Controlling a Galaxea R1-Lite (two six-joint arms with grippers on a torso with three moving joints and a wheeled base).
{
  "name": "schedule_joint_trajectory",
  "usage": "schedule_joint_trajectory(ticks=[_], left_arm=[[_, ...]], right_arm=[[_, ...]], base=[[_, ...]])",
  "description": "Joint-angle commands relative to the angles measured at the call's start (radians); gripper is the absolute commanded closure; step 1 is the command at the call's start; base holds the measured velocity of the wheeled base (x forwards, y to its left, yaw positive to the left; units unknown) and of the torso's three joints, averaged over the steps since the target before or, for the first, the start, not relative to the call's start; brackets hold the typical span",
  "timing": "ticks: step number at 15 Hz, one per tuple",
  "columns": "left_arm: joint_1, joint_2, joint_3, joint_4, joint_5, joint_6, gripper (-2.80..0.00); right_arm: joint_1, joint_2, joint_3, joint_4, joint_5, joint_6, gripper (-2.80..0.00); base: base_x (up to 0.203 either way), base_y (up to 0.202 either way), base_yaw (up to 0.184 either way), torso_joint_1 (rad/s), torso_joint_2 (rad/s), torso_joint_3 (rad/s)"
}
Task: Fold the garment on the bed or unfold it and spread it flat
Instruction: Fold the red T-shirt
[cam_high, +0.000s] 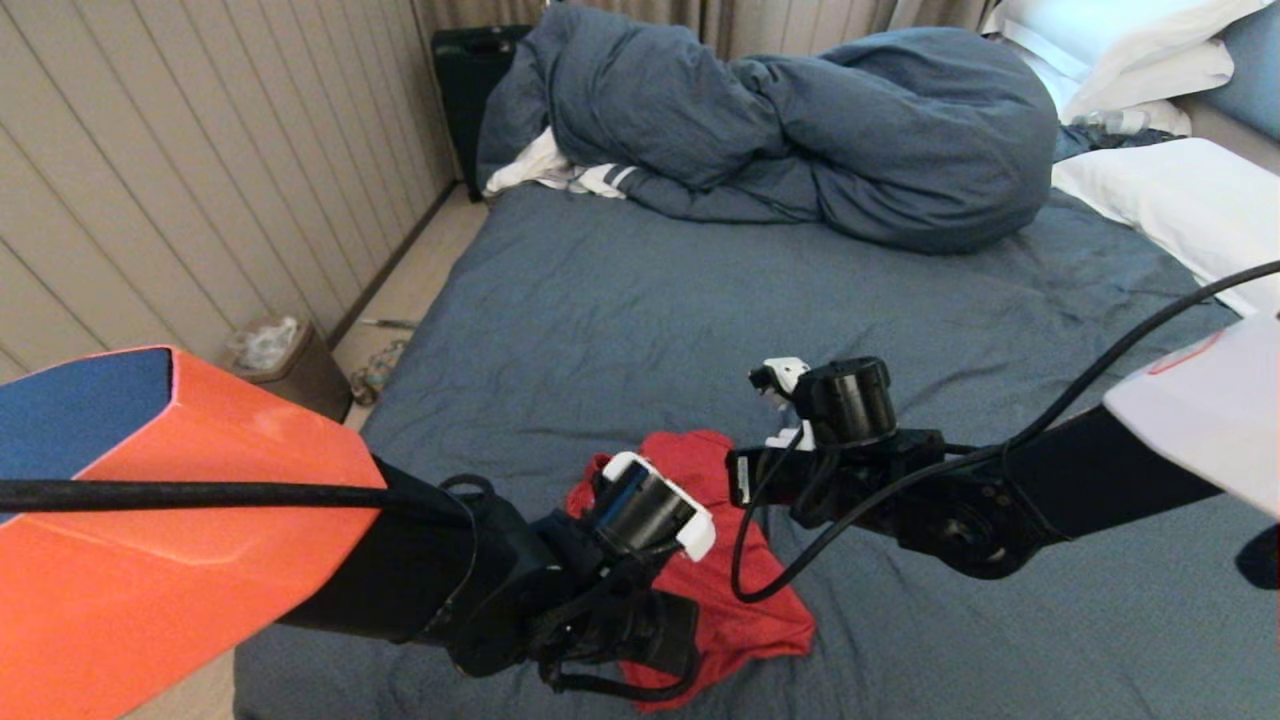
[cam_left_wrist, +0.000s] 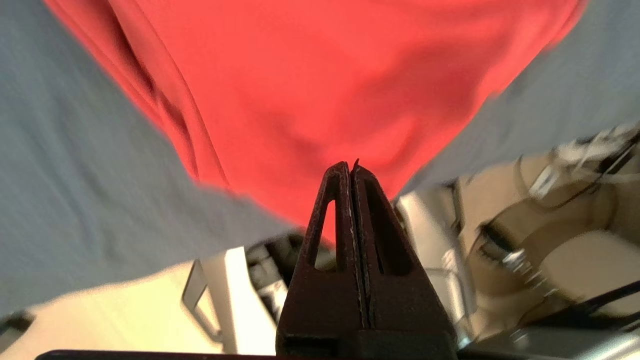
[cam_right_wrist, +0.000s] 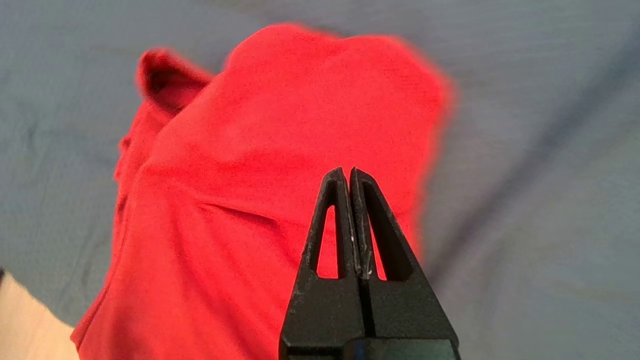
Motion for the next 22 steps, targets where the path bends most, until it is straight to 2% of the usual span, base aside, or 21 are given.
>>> schedule_joint_trajectory(ticks=[1, 5, 10, 15, 22], left_arm=[[-0.016, 0.013, 0.037, -0.006, -0.002, -0.004, 0.00], [-0.025, 0.051, 0.096, -0.114, 0.009, -0.001, 0.00], [-0.024, 0.070, 0.120, -0.135, 0.002, -0.004, 0.00], [-0.024, 0.080, 0.207, -0.233, 0.002, 0.002, 0.00], [-0.034, -0.009, 0.255, -0.229, 0.012, 0.010, 0.00]], right_arm=[[0.017, 0.076, -0.038, -0.003, 0.005, -0.005, 0.00], [0.029, 0.178, -0.147, 0.010, 0.007, -0.007, 0.00], [-0.004, 0.281, -0.279, 0.054, 0.002, -0.014, 0.00], [-0.031, 0.311, -0.328, 0.058, -0.003, -0.035, 0.00], [-0.037, 0.281, -0.360, 0.068, -0.002, -0.032, 0.00]], base=[[0.000, 0.000, 0.000, 0.000, 0.00, 0.000], [0.000, 0.000, 0.000, 0.000, 0.00, 0.000], [0.000, 0.000, 0.000, 0.000, 0.00, 0.000], [0.000, 0.000, 0.000, 0.000, 0.00, 0.000], [0.000, 0.000, 0.000, 0.000, 0.00, 0.000]])
